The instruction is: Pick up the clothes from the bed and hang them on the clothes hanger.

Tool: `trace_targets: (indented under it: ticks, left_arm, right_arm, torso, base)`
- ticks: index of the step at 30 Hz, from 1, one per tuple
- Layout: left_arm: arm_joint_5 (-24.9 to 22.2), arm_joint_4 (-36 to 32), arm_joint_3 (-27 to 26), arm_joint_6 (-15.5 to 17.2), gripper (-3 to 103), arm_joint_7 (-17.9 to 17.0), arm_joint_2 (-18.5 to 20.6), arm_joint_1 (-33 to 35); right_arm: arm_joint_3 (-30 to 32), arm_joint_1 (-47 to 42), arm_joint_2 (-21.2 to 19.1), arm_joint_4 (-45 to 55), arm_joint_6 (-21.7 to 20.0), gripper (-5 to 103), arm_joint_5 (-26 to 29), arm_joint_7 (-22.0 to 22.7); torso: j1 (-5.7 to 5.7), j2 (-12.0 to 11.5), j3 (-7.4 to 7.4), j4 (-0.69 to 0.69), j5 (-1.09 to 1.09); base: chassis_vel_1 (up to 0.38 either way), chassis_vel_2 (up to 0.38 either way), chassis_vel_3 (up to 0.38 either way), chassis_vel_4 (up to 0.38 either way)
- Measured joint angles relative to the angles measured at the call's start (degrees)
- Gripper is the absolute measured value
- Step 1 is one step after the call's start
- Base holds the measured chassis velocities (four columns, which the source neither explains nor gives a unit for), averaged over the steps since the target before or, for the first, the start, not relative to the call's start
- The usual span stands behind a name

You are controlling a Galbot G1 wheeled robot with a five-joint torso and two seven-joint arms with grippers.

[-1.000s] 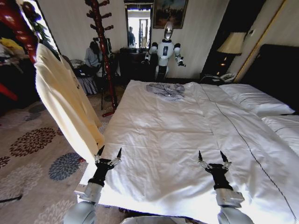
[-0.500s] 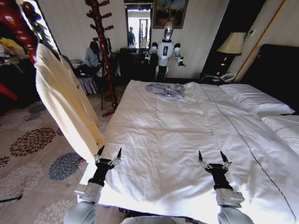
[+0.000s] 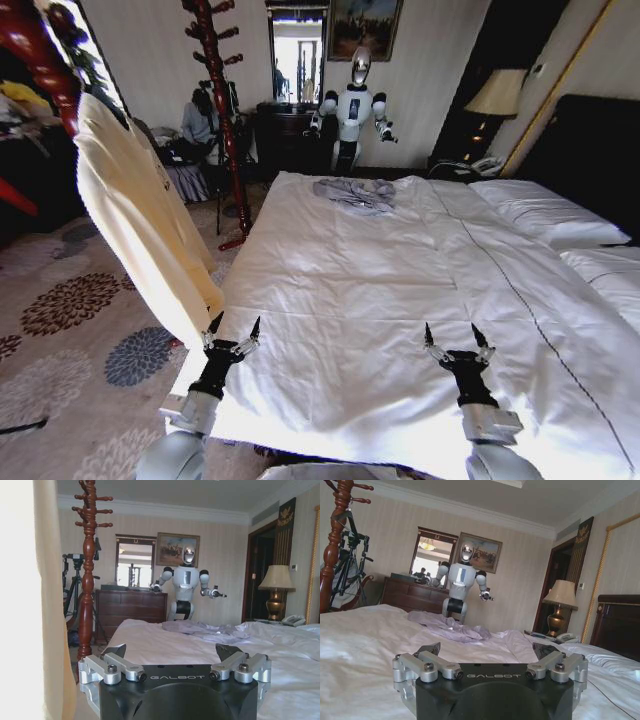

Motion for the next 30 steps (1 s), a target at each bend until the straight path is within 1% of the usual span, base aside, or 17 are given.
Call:
trace_targets:
  ticks: [30]
  left_arm:
    - [0.0,0.0,0.0,0.0,100,0.0,0.0,0.0]
  right_arm:
    - [0.0,0.0,0.0,0.0,0.0,100,0.0,0.0]
  torso:
    - [0.00,0.0,0.00,0.00,0.00]
  base:
    - [0.000,0.000,0.000,0.000]
